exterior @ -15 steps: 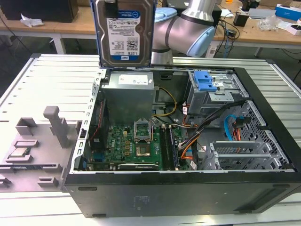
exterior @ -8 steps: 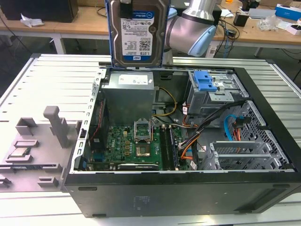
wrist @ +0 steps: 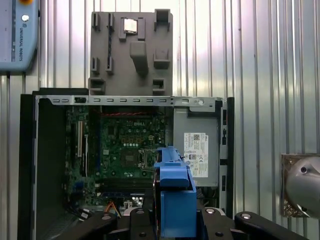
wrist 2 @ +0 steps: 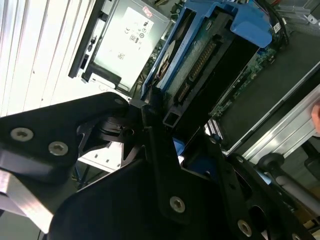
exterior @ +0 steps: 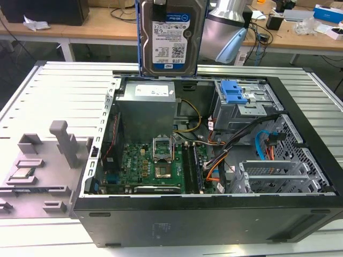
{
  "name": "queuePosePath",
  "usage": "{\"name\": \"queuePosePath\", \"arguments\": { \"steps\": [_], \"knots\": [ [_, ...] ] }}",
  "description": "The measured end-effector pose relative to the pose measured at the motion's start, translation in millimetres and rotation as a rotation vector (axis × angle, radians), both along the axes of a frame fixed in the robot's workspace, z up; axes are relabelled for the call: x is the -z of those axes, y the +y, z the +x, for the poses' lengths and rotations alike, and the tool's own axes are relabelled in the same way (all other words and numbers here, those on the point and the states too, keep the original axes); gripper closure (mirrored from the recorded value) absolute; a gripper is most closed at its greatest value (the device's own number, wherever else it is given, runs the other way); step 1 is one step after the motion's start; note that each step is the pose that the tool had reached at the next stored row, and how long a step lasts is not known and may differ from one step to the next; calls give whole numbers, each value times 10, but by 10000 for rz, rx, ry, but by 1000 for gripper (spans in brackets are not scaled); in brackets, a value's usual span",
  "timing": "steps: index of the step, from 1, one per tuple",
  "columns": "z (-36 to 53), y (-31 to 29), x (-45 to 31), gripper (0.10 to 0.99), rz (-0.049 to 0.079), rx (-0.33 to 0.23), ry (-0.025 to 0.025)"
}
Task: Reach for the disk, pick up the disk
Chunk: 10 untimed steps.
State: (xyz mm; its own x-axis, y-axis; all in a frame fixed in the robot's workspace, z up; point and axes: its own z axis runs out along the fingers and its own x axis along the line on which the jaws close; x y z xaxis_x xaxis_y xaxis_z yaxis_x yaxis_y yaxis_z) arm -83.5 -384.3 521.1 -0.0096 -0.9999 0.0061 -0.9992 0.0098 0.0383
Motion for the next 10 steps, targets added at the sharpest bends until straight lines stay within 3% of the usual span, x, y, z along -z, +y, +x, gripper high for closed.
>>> {"name": "queuePosePath", "arguments": {
  "steps": [10],
  "knots": [
    [92, 0, 40, 718, -2, 1, -1]
  ]
}}
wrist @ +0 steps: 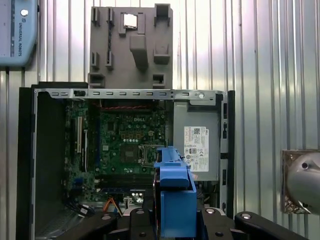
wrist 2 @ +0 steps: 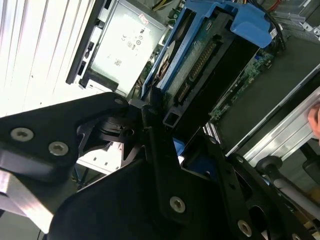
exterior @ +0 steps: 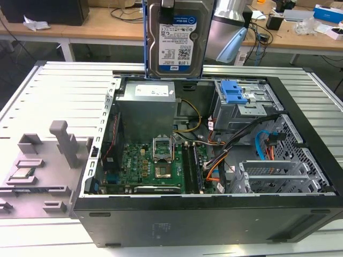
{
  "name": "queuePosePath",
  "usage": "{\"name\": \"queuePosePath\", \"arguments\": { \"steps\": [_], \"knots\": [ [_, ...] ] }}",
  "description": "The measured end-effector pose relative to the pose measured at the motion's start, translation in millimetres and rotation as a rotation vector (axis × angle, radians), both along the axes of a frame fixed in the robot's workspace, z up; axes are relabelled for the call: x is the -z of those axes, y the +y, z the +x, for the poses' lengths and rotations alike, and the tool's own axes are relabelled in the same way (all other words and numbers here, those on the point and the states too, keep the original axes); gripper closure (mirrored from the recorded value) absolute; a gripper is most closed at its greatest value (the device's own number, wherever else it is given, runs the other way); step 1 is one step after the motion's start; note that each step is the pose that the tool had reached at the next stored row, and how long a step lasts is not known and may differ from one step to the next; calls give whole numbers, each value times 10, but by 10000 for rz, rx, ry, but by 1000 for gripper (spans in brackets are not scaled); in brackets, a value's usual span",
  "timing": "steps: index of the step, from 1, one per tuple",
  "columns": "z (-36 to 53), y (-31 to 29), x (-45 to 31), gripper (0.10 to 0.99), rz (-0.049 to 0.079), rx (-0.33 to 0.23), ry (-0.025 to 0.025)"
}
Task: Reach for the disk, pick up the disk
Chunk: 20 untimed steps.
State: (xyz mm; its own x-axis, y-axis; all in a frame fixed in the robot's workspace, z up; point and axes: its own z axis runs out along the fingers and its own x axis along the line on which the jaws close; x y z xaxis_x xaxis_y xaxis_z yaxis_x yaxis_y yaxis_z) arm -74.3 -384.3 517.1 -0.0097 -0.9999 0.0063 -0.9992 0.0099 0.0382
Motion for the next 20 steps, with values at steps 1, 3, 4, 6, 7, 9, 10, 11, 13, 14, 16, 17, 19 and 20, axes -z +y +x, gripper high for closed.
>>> {"name": "queuePosePath", "arguments": {
  "steps": [1, 3, 4, 6, 7, 9, 10, 11, 13, 14, 16, 17, 19, 20],
  "knots": [
    [4, 0, 6, 718, -1, 0, 1],
    [11, 0, 14, 718, -3, 0, 1],
    [16, 0, 20, 718, -4, 0, 1],
    [30, 0, 34, 718, -6, 0, 1],
    [34, 0, 39, 718, -6, 0, 1],
    [45, 0, 50, 718, -9, 0, 1],
    [51, 0, 56, 718, -11, 0, 1],
    [59, 0, 64, 718, -11, 0, 1],
    [76, 0, 76, 718, -16, 1, 1],
    [82, 0, 80, 718, -17, 0, 1],
    [93, 0, 90, 718, -18, -1, 1],
    [97, 0, 95, 718, -20, 0, 1],
    [108, 0, 110, 718, -24, 0, 0],
    [113, 0, 117, 718, -27, 0, 1]
  ]
}}
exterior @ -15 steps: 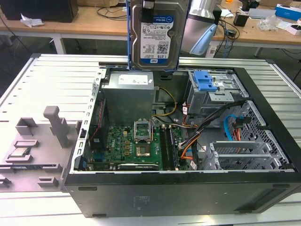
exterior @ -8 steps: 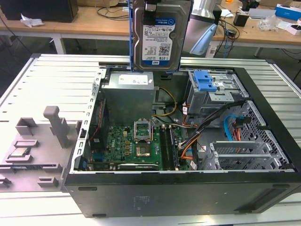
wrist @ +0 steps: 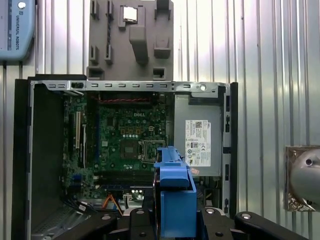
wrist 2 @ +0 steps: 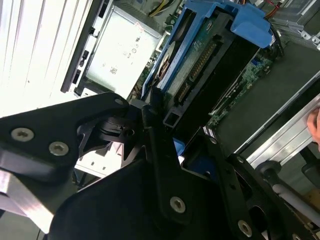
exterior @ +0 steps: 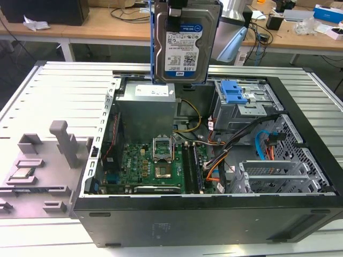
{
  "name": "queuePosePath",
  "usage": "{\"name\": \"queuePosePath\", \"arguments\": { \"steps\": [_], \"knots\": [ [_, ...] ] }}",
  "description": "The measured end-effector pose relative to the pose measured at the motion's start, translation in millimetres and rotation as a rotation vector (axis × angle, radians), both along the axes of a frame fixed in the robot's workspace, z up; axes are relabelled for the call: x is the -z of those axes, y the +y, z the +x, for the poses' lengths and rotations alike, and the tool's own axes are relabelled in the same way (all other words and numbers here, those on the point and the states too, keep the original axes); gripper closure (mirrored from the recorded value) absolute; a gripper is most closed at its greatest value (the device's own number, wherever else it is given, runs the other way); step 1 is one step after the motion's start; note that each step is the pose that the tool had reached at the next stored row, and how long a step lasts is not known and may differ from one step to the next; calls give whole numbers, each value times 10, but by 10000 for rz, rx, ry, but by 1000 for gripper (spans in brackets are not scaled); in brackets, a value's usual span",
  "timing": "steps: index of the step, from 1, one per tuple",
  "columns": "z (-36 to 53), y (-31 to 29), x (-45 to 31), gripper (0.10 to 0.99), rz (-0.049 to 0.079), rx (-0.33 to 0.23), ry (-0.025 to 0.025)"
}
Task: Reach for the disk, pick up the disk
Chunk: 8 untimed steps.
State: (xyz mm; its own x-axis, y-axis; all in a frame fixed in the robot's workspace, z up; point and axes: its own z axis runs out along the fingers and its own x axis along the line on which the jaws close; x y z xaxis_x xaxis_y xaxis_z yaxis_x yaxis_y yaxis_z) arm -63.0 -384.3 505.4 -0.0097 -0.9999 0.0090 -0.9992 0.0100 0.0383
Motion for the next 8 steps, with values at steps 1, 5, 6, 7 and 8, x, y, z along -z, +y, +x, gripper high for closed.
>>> {"name": "queuePosePath", "arguments": {
  "steps": [1, 5, 6, 7, 8],
  "knots": [
    [4, 0, 7, 718, -1, 0, 0],
    [17, 0, 43, 718, -12, 1, 1],
    [18, 0, 53, 718, -13, 2, 0],
    [19, 0, 65, 718, -14, 1, 0],
    [20, 0, 77, 718, -13, 1, 0]
  ]
}}
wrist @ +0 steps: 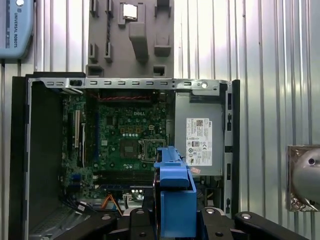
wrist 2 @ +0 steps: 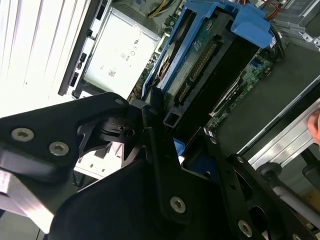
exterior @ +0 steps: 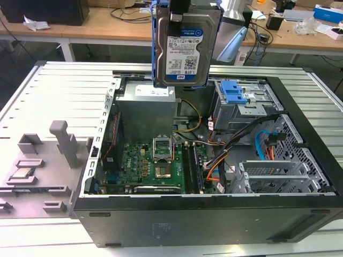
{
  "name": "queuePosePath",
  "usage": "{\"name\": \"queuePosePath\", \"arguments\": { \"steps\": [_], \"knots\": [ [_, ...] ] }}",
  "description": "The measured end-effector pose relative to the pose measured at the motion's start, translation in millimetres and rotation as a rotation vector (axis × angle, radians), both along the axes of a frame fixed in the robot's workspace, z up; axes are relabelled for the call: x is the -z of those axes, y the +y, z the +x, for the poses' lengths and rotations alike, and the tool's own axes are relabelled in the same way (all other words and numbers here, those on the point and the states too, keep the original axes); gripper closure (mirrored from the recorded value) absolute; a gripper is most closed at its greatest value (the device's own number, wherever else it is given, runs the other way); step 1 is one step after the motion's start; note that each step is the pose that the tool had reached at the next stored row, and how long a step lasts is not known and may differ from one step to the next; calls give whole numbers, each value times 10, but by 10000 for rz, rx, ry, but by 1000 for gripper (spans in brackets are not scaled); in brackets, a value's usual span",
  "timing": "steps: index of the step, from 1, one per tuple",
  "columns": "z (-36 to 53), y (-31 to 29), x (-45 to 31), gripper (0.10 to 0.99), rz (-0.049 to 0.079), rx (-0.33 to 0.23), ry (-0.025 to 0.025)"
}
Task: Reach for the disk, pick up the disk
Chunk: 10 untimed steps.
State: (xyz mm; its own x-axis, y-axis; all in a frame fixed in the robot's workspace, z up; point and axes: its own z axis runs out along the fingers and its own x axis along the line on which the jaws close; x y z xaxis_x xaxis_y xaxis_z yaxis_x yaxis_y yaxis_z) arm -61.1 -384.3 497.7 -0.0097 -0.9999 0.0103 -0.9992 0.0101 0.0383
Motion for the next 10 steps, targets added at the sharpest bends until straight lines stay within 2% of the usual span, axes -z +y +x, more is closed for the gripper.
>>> {"name": "queuePosePath", "arguments": {
  "steps": [5, 10],
  "knots": [
    [5, 0, 53, 718, -5, -1, 0],
    [7, -1, 69, 718, -8, -1, 2]
  ]
}}
